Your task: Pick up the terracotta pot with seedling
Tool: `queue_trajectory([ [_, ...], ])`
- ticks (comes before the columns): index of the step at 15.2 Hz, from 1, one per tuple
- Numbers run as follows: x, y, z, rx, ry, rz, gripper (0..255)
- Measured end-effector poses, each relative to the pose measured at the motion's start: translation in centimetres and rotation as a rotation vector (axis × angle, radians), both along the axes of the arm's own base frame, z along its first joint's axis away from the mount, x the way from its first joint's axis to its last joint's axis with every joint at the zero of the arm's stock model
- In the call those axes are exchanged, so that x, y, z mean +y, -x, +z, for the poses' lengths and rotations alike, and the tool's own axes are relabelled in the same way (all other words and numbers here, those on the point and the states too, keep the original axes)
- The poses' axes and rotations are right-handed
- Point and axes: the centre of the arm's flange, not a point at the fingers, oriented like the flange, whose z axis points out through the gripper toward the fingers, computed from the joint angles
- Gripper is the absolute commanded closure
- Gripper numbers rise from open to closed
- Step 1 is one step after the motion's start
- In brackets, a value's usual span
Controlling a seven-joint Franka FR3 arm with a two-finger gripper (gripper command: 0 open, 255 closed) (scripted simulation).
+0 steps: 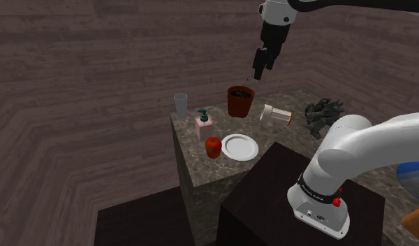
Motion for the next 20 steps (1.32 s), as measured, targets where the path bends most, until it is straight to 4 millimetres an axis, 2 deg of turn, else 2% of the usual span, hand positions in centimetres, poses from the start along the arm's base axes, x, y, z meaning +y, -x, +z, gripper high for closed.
queue_trajectory([
  [2,-0.5,-0.4,-0.2,0.002,-0.001,0.001,0],
  [6,-4.2,-2.8,-2.0,0.012,-0.01,0.011,0],
  [13,-11.7,-7.2,-5.3,0.033,-0.026,0.03,0],
  [18,-16.9,-11.6,-7.9,0.046,-0.037,0.044,0],
  [20,-19.1,-12.6,-9.1,0.052,-0.041,0.05,0],
])
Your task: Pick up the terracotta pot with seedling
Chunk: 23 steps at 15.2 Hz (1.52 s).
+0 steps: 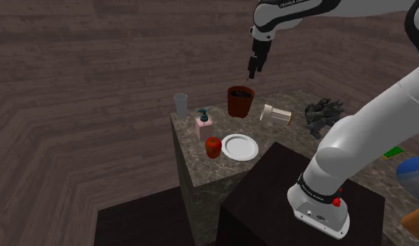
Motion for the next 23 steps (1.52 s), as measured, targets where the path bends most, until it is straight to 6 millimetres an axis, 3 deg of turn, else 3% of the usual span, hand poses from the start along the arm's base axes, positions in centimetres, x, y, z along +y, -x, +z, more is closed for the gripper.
queue_trajectory([
  [18,-18.2,-13.3,-10.4,0.052,-0.038,0.05,0],
  [23,-19.3,-14.3,-12.7,0.056,-0.042,0.056,0],
])
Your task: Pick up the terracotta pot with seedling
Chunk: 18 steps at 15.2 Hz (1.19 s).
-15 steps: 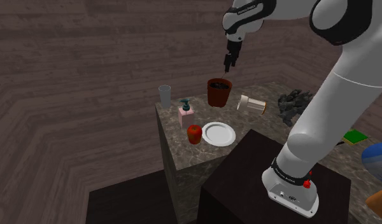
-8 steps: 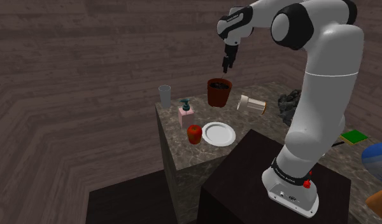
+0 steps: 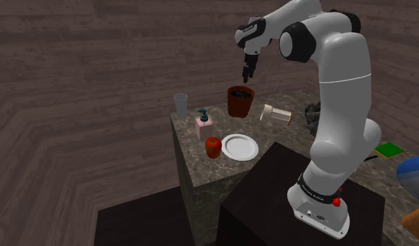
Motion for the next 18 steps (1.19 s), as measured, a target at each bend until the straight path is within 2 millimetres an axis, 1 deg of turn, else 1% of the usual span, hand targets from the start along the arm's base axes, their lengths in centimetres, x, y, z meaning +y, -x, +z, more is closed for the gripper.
queue_trajectory([
  [3,-0.1,0.0,-1.8,0.0,0.0,0.0,0],
  [4,0.0,0.0,-2.1,0.001,0.0,0.0,0],
  [5,0.0,0.0,-2.3,0.0,0.0,0.0,255],
  [15,-0.1,0.0,-2.4,-0.001,0.001,-0.001,255],
  [18,-0.1,0.0,-1.6,0.004,-0.002,0.0,255],
])
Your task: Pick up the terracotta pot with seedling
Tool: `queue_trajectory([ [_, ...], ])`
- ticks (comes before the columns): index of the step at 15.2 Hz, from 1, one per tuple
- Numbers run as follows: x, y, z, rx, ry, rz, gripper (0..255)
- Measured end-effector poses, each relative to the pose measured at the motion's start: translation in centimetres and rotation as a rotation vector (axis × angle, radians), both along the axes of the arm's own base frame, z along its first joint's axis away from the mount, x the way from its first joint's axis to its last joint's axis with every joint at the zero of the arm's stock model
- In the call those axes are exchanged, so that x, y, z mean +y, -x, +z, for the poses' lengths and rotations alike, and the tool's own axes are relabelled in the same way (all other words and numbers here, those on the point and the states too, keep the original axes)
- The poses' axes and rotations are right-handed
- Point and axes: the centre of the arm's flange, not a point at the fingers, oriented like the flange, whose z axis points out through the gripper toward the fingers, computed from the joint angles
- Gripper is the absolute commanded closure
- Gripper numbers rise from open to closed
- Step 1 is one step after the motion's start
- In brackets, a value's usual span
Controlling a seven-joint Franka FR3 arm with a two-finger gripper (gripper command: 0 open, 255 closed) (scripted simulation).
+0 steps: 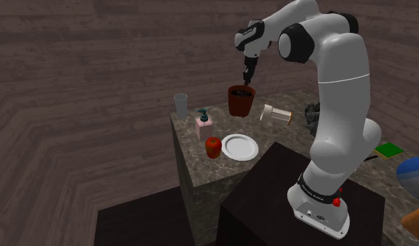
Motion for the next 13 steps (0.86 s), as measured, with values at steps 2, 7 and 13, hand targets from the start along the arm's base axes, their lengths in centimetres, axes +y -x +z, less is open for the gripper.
queue_trajectory([
  [2,0.0,0.0,1.0,0.0,0.0,0.001,255],
  [7,0.1,-0.1,3.6,0.0,0.0,0.0,255],
  [13,0.1,-0.1,6.6,0.0,0.0,0.0,255],
])
